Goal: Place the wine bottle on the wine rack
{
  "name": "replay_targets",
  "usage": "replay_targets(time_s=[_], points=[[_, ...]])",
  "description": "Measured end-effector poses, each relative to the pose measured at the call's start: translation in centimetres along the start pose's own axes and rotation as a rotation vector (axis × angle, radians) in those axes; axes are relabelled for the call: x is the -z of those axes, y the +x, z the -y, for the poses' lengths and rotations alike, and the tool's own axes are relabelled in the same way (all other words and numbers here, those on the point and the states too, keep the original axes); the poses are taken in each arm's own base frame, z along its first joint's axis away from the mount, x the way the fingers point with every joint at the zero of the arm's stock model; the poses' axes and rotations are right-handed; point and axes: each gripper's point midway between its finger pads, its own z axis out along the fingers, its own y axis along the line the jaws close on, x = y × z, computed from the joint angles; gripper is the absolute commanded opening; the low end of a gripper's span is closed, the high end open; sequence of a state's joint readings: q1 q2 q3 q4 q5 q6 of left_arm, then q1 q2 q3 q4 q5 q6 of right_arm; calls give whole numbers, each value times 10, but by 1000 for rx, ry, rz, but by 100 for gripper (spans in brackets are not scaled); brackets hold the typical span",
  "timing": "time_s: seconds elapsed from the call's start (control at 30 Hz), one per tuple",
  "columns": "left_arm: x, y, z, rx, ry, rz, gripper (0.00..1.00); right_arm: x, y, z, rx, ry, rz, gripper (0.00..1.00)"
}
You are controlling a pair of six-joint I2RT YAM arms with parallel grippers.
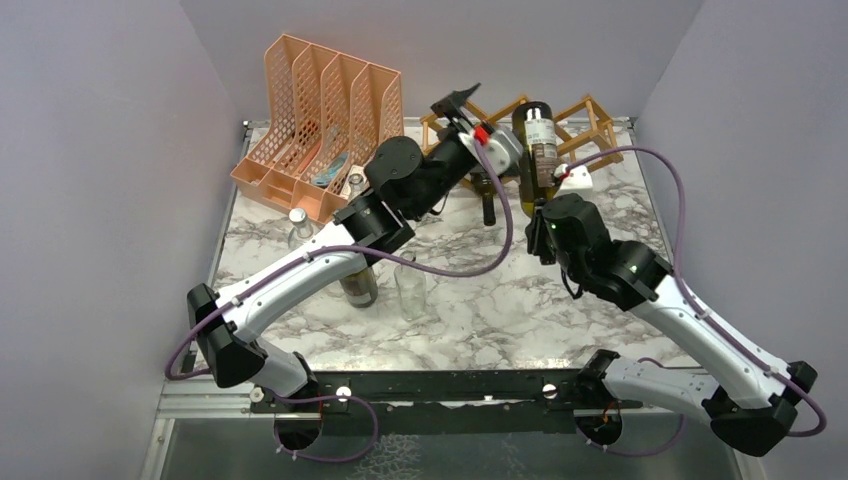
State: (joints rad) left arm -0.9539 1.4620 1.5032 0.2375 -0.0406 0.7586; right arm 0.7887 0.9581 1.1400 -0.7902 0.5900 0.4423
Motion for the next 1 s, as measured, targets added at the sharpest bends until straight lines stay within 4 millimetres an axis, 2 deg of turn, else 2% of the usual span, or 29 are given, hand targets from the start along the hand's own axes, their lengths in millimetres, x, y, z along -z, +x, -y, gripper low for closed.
replay_targets(time_s=[0.07,0.17,0.27,0.37,0.5,0.63,1.0], points=[[3,-4,-23,140,-111,-30,95,-13,7,-3,6,2,-19,1],[14,-1,-40,293,-219,-67,95,-31,31,-2,21,-6,-68,1],[24,9,-42,405,-269,-120,95,-44,60,4,40,-17,-134,1],[34,20,-38,495,-291,-181,95,-52,80,9,51,-42,-197,1],[50,32,-30,571,-306,-232,95,-60,87,16,42,-44,-225,1],[60,35,-27,612,-311,-246,96,-66,91,19,54,-43,-237,1],[68,34,-25,648,-308,-240,96,-87,114,28,74,2,-323,1]])
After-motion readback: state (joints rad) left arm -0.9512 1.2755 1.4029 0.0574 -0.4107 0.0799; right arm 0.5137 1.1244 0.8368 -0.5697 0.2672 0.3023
